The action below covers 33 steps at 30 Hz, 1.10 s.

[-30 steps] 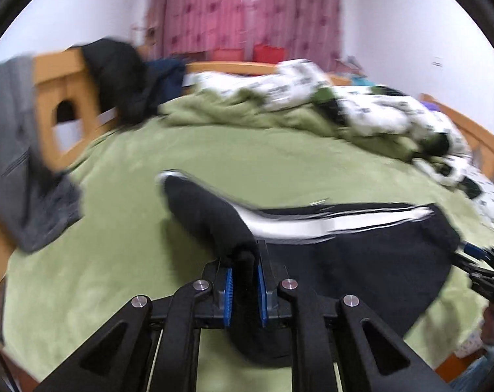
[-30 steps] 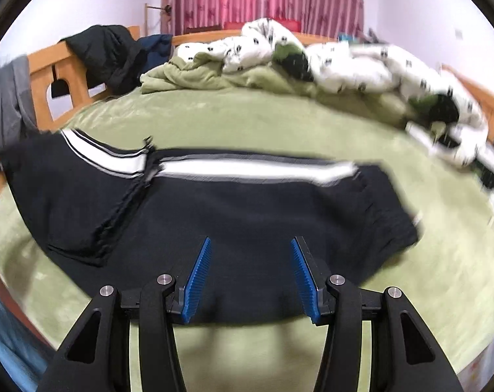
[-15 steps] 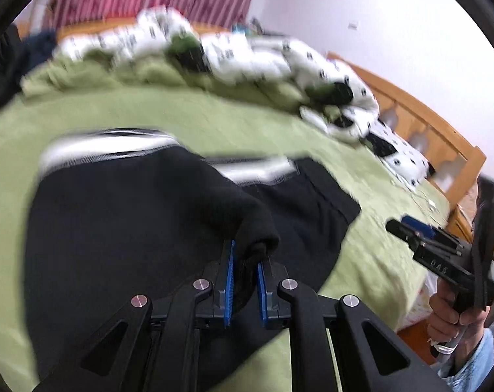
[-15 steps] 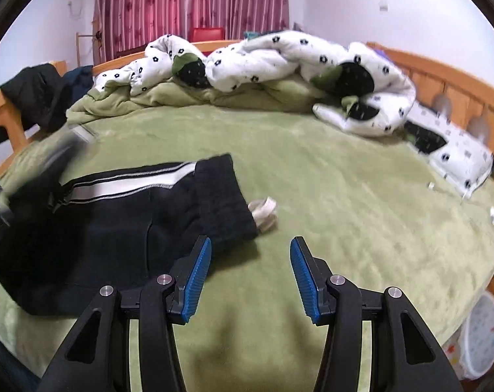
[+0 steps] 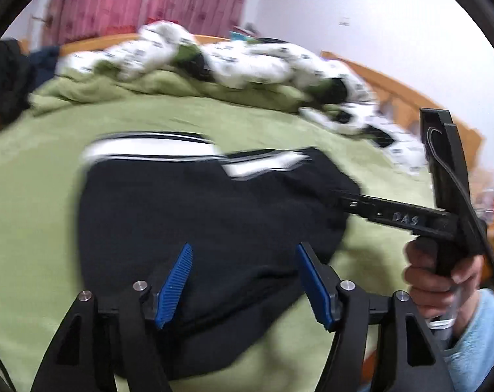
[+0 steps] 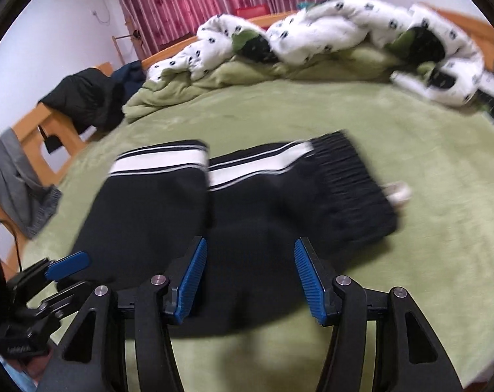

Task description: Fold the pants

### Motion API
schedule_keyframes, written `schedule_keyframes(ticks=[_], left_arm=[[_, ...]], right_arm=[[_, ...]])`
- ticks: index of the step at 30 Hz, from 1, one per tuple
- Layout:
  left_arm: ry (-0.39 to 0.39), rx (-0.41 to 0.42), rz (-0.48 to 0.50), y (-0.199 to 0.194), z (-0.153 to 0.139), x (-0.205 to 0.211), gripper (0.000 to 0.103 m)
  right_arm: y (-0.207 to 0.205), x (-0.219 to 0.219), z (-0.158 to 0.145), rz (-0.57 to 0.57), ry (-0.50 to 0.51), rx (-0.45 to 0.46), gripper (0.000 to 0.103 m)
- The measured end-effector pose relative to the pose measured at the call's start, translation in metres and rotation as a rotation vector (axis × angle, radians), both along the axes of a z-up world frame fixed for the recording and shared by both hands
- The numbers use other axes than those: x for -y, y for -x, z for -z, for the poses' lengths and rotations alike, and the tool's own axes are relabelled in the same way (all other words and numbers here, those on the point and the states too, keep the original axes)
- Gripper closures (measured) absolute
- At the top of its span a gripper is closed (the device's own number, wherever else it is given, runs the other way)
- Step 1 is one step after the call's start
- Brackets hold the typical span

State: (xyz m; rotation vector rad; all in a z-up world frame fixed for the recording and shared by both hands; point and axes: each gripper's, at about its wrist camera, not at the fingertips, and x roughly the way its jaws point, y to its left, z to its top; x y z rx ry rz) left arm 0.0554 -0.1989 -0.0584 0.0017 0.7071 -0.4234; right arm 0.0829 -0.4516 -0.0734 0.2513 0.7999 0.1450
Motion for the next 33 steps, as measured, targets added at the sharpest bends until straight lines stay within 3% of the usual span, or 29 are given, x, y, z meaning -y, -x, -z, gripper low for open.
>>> schedule_keyframes(ticks=[3, 6, 10, 12, 15, 17, 19, 21, 24, 26, 29, 31, 33], left_arm=[[-0.085, 0.023, -0.087, 0.004, 0.002, -0.029, 0.039], [-0.104, -0.008, -0.151, 0.008, 0.011, -0.068, 0.039], [-0.018, -0.111, -0.173, 0.012, 0.029, -0.108, 0.039], [0.017, -0.132, -0.160, 0.014, 0.039, -0.113, 0.039], [0.044, -0.125, -0.152, 0.018, 0.048, -0.112, 0.039], [0.123, -0.150, -0.165, 0.016, 0.054, -0.117, 0.039], [0.202, -0.201, -0.156, 0.014, 0.058, -0.122, 0.039], [0.240, -0.218, -0.140, 0.012, 0.058, -0.120, 0.039], [0.211, -0.212, -0.070, 0.016, 0.055, -0.102, 0.039], [0.156, -0.210, -0.063, 0.018, 0.060, -0.084, 0.037], [0.059, -0.221, -0.156, 0.008, 0.082, -0.064, 0.037], [0.071, -0.220, -0.218, 0.000, 0.087, -0.060, 0.037], [0.130, -0.192, -0.259, -0.005, 0.084, -0.057, 0.037]], right_arm=[[-0.020, -0.021, 0.015, -0.030, -0.050, -0.062, 0.048], [-0.035, -0.038, 0.034, -0.038, -0.075, -0.118, 0.048], [-0.046, -0.053, 0.056, -0.069, -0.162, -0.159, 0.049], [-0.047, -0.064, 0.059, -0.105, -0.182, -0.171, 0.065], [-0.045, -0.073, 0.052, -0.128, -0.148, -0.159, 0.075], [-0.046, -0.074, 0.049, -0.133, -0.159, -0.155, 0.073], [-0.050, -0.072, 0.055, -0.124, -0.187, -0.191, 0.060], [-0.054, -0.072, 0.064, -0.123, -0.203, -0.225, 0.064], [-0.053, -0.071, 0.056, -0.129, -0.186, -0.200, 0.082], [-0.050, -0.066, 0.042, -0.129, -0.210, -0.148, 0.084], [-0.044, -0.059, 0.012, -0.138, -0.229, -0.045, 0.085], [-0.039, -0.053, -0.007, -0.149, -0.233, 0.012, 0.086], [-0.032, -0.041, -0.025, -0.145, -0.230, 0.069, 0.086]])
